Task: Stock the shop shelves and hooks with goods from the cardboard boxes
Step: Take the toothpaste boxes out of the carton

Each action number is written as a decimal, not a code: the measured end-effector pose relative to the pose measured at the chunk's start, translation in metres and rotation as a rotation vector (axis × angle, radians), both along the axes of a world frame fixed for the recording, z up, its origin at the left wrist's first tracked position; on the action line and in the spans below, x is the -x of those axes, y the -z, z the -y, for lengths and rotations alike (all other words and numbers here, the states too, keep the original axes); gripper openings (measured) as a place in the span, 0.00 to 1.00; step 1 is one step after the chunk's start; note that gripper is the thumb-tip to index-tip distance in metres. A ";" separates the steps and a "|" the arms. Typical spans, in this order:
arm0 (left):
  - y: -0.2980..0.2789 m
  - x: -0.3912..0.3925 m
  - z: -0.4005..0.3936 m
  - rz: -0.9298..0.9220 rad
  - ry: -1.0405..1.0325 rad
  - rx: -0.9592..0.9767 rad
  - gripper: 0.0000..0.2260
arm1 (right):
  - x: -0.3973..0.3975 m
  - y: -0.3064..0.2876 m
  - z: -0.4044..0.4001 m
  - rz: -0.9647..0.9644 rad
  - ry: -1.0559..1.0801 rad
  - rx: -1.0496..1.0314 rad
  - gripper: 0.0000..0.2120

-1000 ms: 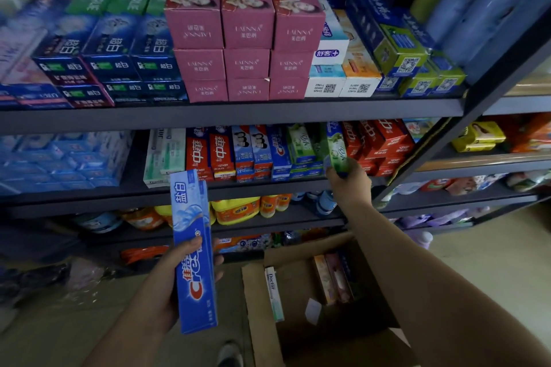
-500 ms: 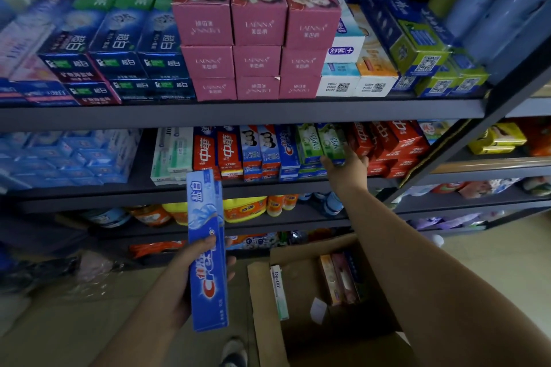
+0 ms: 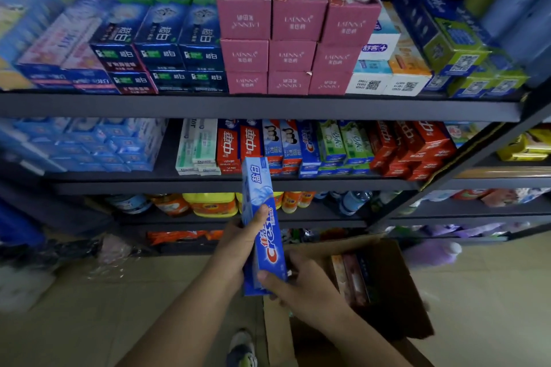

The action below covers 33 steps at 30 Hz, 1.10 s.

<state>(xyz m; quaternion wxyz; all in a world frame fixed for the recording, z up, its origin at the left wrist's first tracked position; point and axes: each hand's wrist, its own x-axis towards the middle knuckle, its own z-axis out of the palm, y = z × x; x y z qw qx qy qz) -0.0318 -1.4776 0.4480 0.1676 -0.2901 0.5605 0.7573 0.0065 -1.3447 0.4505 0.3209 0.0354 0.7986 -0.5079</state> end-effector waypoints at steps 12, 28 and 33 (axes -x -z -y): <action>0.008 -0.010 0.005 0.010 0.058 -0.129 0.30 | -0.004 -0.017 -0.016 0.069 0.214 0.234 0.14; 0.010 -0.016 0.007 -0.015 0.014 -0.135 0.16 | -0.021 -0.017 -0.016 0.176 0.407 0.475 0.15; 0.009 -0.019 0.011 -0.009 -0.029 -0.133 0.15 | -0.020 -0.013 -0.015 0.152 0.528 0.502 0.13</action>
